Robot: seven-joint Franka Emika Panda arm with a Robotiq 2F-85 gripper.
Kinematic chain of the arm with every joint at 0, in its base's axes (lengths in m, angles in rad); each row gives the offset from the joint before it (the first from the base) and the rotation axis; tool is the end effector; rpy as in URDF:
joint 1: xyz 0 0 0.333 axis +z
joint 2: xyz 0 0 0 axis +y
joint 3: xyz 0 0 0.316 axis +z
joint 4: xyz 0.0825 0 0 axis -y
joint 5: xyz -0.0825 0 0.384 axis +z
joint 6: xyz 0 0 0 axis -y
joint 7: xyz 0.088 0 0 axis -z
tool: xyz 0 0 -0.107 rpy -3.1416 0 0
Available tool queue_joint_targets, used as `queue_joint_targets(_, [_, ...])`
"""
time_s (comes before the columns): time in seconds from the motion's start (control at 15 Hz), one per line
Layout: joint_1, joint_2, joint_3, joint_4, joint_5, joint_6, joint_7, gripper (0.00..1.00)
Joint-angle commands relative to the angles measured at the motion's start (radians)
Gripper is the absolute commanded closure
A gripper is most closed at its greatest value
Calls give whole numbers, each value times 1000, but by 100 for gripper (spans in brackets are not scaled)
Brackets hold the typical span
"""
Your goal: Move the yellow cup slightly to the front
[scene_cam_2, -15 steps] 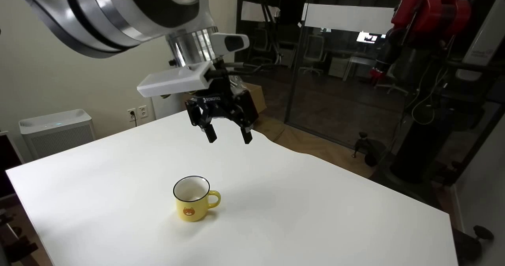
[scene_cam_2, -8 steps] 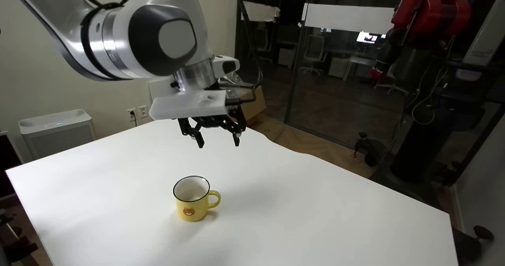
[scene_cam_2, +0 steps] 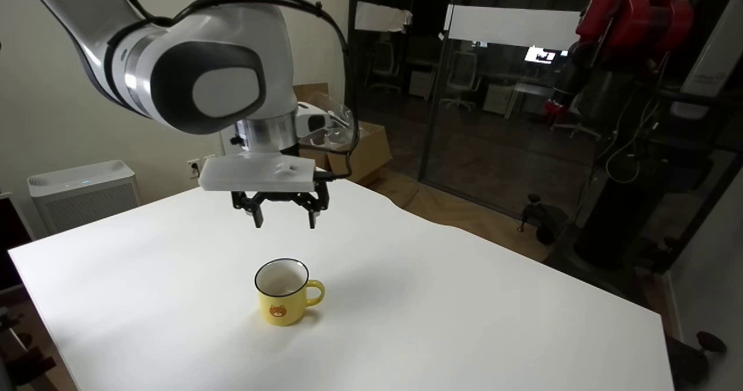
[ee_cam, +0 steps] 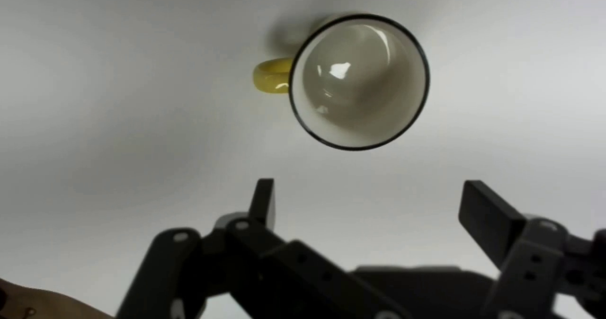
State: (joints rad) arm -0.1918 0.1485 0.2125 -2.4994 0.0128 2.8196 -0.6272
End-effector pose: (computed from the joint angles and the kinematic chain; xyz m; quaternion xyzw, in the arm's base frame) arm 0.4881 0.0111 0.2455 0.9468 0.3091 0.0887 0.0089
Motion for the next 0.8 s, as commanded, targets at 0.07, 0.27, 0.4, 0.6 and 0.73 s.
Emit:
queue_joint_targets(0.07, [16, 6, 24, 1, 165, -66, -168, 0])
queue_joint_targets(0.27, [39, 7, -3, 0, 182, -75, -195, 0])
queue_joint_targets(0.4, [52, 6, -20, -8, 161, -68, -175, 0])
queue_joint_targets(0.6, [65, 14, -61, -32, 154, -41, -171, 0])
queue_joint_targets(0.73, [57, 31, -72, -42, 179, -30, -193, 0])
